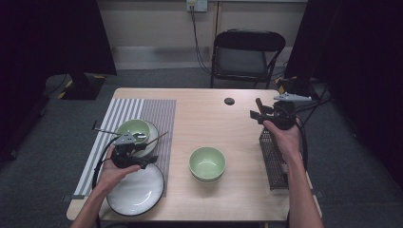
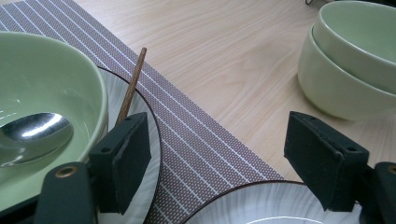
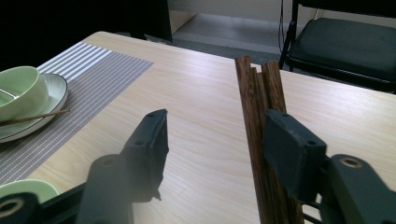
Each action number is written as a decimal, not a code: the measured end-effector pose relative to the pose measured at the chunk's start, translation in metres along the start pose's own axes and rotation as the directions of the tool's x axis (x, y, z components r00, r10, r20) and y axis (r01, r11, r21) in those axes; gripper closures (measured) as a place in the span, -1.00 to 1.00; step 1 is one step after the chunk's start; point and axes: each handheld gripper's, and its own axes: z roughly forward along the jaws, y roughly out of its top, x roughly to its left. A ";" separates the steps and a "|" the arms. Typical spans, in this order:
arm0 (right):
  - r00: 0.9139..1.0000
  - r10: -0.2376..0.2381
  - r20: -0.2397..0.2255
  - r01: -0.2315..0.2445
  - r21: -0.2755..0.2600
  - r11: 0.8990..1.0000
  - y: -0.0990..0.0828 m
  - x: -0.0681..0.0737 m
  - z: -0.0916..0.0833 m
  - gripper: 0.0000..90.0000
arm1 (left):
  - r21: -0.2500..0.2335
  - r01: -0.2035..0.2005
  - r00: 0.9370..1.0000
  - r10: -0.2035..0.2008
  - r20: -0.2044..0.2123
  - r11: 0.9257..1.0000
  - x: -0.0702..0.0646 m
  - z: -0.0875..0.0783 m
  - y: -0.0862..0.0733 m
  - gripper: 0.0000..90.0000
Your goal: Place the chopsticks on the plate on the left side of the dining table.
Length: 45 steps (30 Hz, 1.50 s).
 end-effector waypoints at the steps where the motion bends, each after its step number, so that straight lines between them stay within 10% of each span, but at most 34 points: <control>1: 1.000 0.003 -0.004 -0.003 -0.002 1.000 -0.001 0.000 0.000 0.01 | 0.000 -0.009 1.000 0.009 0.000 1.000 0.000 0.000 0.000 -0.50; 26: 1.000 -0.004 0.003 0.004 0.035 0.999 -0.025 -0.004 -0.016 0.73 | -0.003 0.005 1.000 -0.005 -0.006 1.000 -0.001 0.001 0.002 -0.47; 45: 1.000 0.001 0.017 -0.001 -0.005 1.000 -0.024 -0.009 -0.021 0.81 | -0.001 0.000 1.000 0.000 0.000 1.000 -0.002 0.002 0.002 -0.47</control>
